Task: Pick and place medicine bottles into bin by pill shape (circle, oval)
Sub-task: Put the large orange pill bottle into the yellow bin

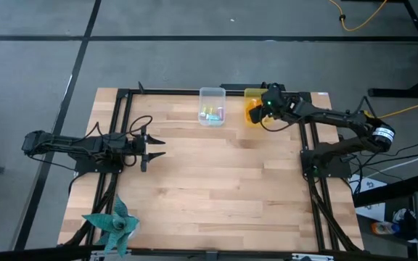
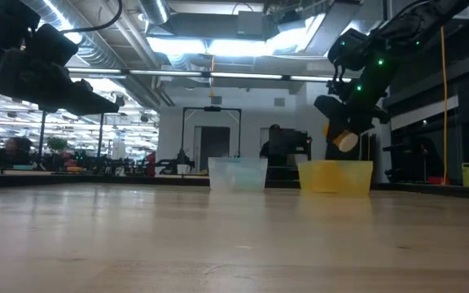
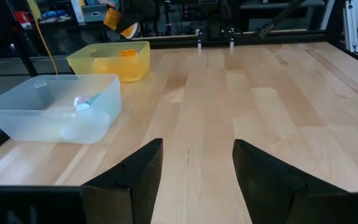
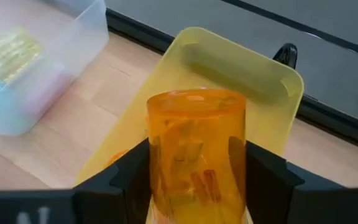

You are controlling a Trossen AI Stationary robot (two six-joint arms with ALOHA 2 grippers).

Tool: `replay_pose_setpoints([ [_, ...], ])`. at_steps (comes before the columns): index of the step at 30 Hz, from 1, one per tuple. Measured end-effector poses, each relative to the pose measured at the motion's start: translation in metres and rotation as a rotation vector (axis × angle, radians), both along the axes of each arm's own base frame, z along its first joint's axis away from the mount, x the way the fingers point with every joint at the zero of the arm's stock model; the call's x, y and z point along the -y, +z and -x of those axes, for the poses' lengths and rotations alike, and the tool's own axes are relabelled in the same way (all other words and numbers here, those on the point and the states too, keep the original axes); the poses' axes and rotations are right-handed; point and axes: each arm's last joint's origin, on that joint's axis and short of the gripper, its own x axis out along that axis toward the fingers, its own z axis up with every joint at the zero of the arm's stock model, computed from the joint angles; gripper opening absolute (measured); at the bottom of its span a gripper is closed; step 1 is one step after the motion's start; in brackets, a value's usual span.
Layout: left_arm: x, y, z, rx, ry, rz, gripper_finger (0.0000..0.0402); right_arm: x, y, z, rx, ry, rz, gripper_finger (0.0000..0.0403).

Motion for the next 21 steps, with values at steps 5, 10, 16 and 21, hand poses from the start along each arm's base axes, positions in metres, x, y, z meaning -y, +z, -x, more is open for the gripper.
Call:
replay_pose_setpoints([
  [5, 0.000, 0.000, 0.000, 0.000, 0.000, 0.001, 0.0190, 0.002, 0.004, -0.001, 0.011, -0.012, 0.025, 0.0244],
  [10, 0.000, 0.000, 0.000, 0.003, 0.004, 0.020, 0.0190, 0.004, 0.006, -0.001, 0.014, -0.014, 0.029, 0.0266],
  [16, 0.000, 0.000, 0.000, 0.003, 0.005, 0.020, 0.0190, 0.003, 0.007, -0.001, 0.018, -0.008, 0.027, 0.0266],
  [21, 0.000, 0.000, 0.000, 0.003, 0.005, 0.021, 0.0190, 0.001, 0.012, 0.000, 0.051, 0.036, 0.015, 0.0265],
])
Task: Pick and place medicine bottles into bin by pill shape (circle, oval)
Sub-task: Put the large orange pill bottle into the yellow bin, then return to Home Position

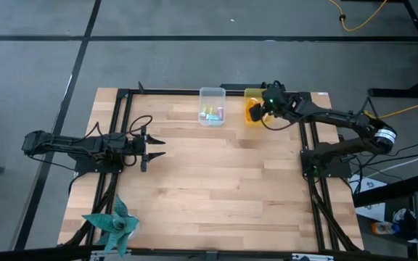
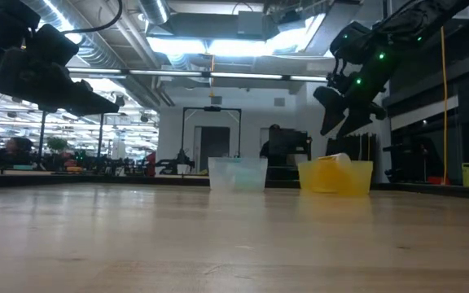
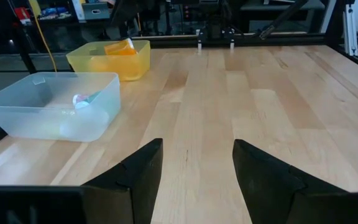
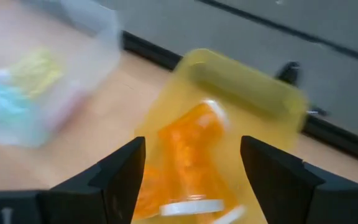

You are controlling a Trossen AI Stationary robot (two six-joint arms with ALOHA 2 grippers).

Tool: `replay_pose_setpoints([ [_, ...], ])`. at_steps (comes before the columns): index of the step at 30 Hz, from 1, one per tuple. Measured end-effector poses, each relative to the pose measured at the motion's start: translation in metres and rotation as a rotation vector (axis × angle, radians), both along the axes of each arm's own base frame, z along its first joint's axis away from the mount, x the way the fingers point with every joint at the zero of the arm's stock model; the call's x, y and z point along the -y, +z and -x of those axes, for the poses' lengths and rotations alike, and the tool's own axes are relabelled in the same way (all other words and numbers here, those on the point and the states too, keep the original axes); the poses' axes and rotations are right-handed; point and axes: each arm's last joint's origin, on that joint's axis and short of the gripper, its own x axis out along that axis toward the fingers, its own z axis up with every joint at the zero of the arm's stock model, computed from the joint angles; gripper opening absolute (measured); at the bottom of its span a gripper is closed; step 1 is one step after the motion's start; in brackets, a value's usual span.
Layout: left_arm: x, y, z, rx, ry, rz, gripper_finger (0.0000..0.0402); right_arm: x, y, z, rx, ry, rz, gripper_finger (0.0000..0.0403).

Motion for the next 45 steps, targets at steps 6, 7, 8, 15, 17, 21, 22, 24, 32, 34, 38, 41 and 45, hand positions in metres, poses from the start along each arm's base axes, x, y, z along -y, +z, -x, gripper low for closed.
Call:
replay_pose_setpoints([
  [6, 0.000, 0.000, 0.000, 0.000, 0.000, 0.000, 0.0190, -0.007, -0.002, -0.007, 0.136, 0.213, -0.208, 0.0265],
  [7, 0.000, 0.000, 0.000, 0.000, 0.000, 0.000, 0.0190, -0.007, -0.003, -0.007, 0.132, 0.212, -0.216, 0.0265],
  [8, 0.000, 0.000, 0.000, 0.000, 0.000, 0.001, 0.0190, -0.007, -0.005, -0.008, 0.126, 0.204, -0.221, 0.0265],
  [15, 0.000, 0.000, 0.000, 0.001, 0.000, 0.000, 0.0190, -0.001, -0.026, -0.015, 0.075, 0.185, -0.296, 0.0265],
  [17, 0.000, 0.000, 0.000, 0.000, -0.001, -0.001, 0.0190, 0.002, -0.032, -0.016, 0.037, 0.151, -0.282, 0.0265],
  [21, 0.000, 0.000, 0.000, 0.000, -0.001, -0.002, 0.0190, 0.006, -0.035, -0.014, -0.035, 0.052, -0.192, 0.0265],
  [22, 0.000, 0.000, 0.000, 0.000, -0.001, -0.004, 0.0190, 0.007, -0.035, -0.013, -0.047, 0.032, -0.172, 0.0265],
  [24, 0.000, 0.000, 0.000, -0.004, -0.005, -0.022, 0.0190, 0.008, -0.034, -0.012, -0.057, 0.010, -0.144, 0.0265],
  [32, 0.000, 0.000, 0.000, -0.002, 0.011, -0.031, 0.0190, 0.010, -0.031, -0.009, -0.087, -0.055, -0.078, 0.0265],
  [34, 0.000, 0.000, 0.000, -0.002, 0.012, -0.031, 0.0190, 0.010, -0.031, -0.009, -0.085, -0.057, -0.079, 0.0265],
  [38, 0.000, 0.000, 0.000, -0.001, 0.013, -0.026, 0.0190, 0.010, -0.031, -0.010, -0.075, -0.043, -0.093, 0.0265],
  [41, 0.000, 0.000, 0.000, -0.002, 0.013, -0.026, 0.0190, 0.007, -0.030, -0.014, -0.028, 0.020, -0.138, 0.0265],
  [45, 0.000, 0.000, 0.000, -0.001, 0.013, -0.026, 0.0190, -0.003, -0.017, -0.026, 0.117, 0.169, -0.143, 0.0265],
])
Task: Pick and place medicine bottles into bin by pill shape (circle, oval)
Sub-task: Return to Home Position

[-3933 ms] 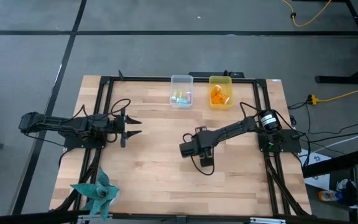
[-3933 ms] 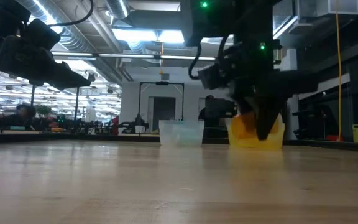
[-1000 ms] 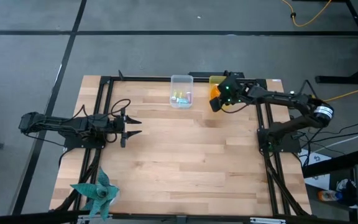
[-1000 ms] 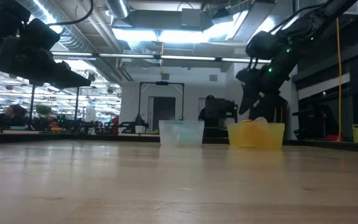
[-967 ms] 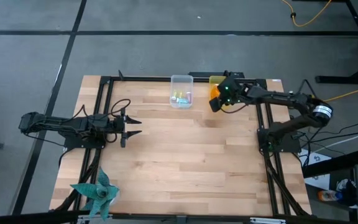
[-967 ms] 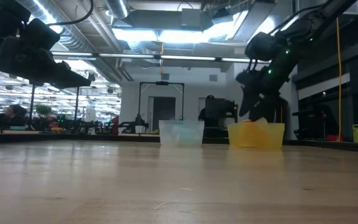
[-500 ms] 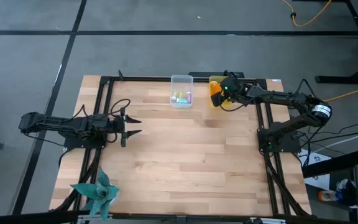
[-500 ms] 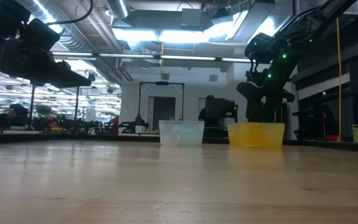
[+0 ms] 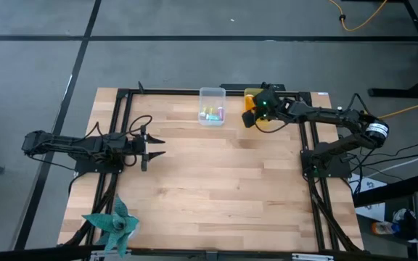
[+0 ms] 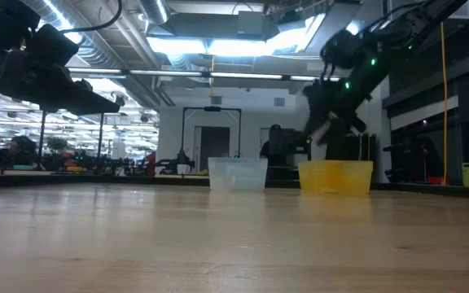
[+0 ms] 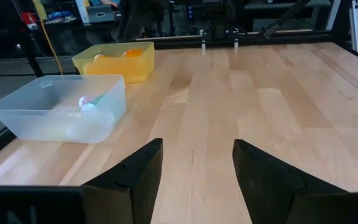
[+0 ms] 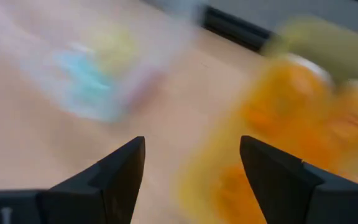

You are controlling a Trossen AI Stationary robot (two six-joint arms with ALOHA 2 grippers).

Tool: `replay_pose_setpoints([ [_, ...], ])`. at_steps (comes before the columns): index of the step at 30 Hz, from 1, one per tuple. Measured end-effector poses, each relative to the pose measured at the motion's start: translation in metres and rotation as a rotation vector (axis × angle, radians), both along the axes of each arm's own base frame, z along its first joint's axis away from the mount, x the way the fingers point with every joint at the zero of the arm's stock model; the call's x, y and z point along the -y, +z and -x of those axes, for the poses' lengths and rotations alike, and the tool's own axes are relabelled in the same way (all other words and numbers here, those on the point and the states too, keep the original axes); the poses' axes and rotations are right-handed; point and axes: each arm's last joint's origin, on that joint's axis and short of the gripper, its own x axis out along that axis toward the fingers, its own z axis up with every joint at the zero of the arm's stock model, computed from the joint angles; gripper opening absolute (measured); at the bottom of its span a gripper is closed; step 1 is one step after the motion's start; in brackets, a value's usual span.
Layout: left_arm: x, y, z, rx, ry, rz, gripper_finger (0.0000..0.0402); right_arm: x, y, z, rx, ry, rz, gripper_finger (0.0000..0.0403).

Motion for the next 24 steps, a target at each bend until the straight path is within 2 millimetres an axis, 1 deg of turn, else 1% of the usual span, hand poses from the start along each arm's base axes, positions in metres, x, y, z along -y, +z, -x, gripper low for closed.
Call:
replay_pose_setpoints([
  [3, 0.000, 0.000, 0.000, 0.000, 0.000, 0.000, 0.0190, -0.012, 0.020, -0.004, 0.111, 0.118, 0.047, 0.0265],
  [5, 0.000, 0.000, 0.000, 0.000, -0.001, -0.004, 0.0190, -0.023, 0.034, -0.003, 0.161, 0.202, 0.087, 0.0265],
  [10, 0.000, 0.001, 0.000, 0.007, 0.000, -0.005, 0.0190, -0.057, 0.067, 0.008, 0.266, 0.452, 0.184, 0.0265],
  [14, 0.000, 0.004, 0.002, 0.046, 0.005, 0.023, 0.0190, -0.080, 0.088, 0.020, 0.345, 0.560, 0.258, 0.0265],
  [19, 0.000, 0.009, 0.005, 0.109, -0.002, 0.035, 0.0190, -0.099, 0.099, 0.038, 0.344, 0.658, 0.310, 0.0265],
  [24, 0.000, 0.014, 0.008, 0.159, -0.004, 0.022, 0.0190, -0.110, 0.104, 0.050, 0.363, 0.677, 0.269, 0.0265],
])
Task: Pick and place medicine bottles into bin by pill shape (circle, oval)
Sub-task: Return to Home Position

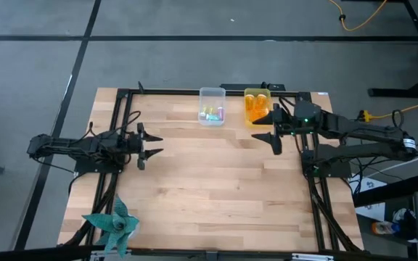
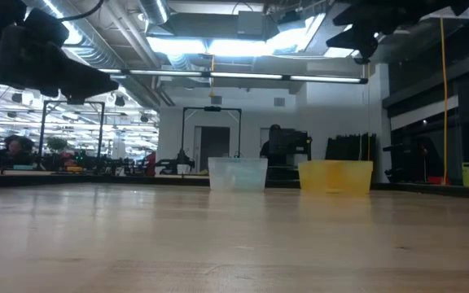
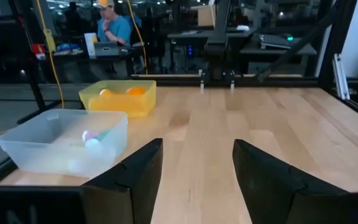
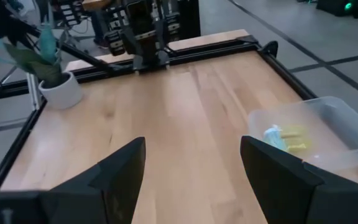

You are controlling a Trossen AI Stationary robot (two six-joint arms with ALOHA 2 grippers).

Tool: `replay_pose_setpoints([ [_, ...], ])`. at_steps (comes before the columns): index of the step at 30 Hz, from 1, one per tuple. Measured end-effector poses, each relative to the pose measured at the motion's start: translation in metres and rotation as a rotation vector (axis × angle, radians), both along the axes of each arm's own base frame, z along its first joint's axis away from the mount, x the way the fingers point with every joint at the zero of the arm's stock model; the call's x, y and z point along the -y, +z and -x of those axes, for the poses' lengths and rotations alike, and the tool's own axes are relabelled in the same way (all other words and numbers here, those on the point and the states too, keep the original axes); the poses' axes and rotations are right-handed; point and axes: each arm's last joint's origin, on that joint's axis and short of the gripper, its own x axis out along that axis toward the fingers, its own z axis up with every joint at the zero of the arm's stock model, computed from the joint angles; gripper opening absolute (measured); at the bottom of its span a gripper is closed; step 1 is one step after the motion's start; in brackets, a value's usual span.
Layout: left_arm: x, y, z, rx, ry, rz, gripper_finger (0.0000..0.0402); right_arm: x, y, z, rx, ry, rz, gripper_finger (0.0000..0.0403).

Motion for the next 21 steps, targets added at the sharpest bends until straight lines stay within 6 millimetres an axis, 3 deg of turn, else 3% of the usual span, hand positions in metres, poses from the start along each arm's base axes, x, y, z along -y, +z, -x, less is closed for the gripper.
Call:
replay_pose_setpoints([
  [13, 0.000, 0.001, 0.001, 0.014, 0.000, 0.000, 0.0190, -0.026, -0.002, 0.010, -0.043, -0.036, 0.049, 0.0265],
  [21, 0.000, 0.001, 0.001, 0.015, 0.001, 0.000, 0.0190, -0.036, -0.054, 0.013, -0.045, -0.103, 0.064, 0.0265],
])
